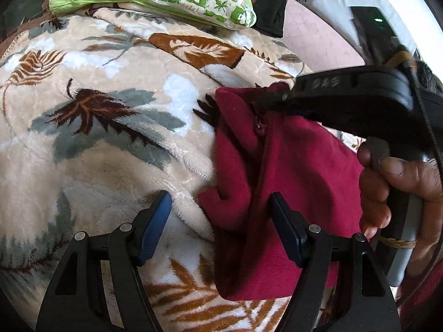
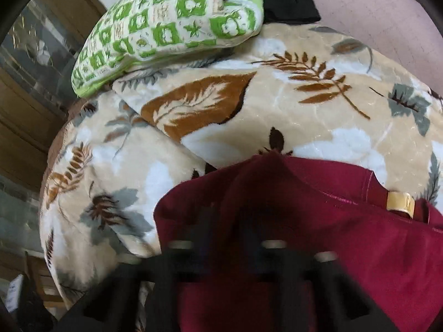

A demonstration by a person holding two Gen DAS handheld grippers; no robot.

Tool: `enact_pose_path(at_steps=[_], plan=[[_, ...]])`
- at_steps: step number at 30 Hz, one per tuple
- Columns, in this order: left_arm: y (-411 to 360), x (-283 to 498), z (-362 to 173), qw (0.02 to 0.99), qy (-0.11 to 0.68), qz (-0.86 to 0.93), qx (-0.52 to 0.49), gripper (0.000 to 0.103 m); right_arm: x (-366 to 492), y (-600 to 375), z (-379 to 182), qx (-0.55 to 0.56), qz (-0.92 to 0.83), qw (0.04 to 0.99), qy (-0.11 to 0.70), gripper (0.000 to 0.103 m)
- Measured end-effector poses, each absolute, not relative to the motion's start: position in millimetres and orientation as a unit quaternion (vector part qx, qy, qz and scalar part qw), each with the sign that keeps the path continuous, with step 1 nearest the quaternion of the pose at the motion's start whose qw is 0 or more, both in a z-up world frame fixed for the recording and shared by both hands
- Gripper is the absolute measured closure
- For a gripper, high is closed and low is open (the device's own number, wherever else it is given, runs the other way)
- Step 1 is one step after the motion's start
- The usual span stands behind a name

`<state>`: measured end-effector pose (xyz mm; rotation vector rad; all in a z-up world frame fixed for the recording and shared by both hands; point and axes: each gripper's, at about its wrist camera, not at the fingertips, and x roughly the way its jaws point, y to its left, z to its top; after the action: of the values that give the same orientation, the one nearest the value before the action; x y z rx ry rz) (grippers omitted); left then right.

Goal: Fold small clothes
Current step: 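Grasp the folded sweater edge with the right gripper and lift it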

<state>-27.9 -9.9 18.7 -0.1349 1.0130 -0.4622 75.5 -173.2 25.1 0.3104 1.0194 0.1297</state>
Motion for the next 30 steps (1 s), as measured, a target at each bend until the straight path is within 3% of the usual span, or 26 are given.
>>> enact_pose_path(at_steps=[4,8,11,12,13,15,21,26,30], plan=[[-11.0,-26.7,25.7,0.849,0.472,-0.228,-0.063,0.030,78.0,-176.1,36.0,0.172,0.082,0.869,0.456,0.095],[-12.4,-22.7,20.4,0.847,0.479,-0.221,-0.058,0.030,95.8,-167.3,0.8,0.180,0.087,0.849,0.489,0.095],[-14.1,-22.0,18.5,0.846,0.481,-0.222,-0.054,0.030,85.5,-169.8,7.5,0.177,0.096,0.858,0.472,0.093],[-14.7,-22.5,19.1,0.848,0.479,-0.223,-0.052,0.030,78.3,-173.9,14.8,0.183,0.104,0.859,0.467,0.085],[-15.2,-23.2,20.3,0.848,0.477,-0.224,-0.051,0.030,71.2,-178.8,20.4,0.192,0.112,0.857,0.464,0.069],[-14.6,-24.2,22.3,0.849,0.474,-0.228,-0.053,0.030,52.9,-188.5,31.0,0.199,0.119,0.861,0.453,0.061],[-10.4,-28.6,25.7,0.851,0.470,-0.227,-0.056,0.030,27.6,-193.4,39.2,0.160,0.090,0.884,0.430,0.062],[-11.9,-22.5,17.8,0.842,0.487,-0.226,-0.062,0.030,51.9,-187.7,-2.8,0.147,0.062,0.858,0.487,0.068],[-8.7,-19.7,12.6,0.830,0.502,-0.231,-0.081,0.030,53.2,-189.9,11.5,0.152,0.065,0.856,0.489,0.068]])
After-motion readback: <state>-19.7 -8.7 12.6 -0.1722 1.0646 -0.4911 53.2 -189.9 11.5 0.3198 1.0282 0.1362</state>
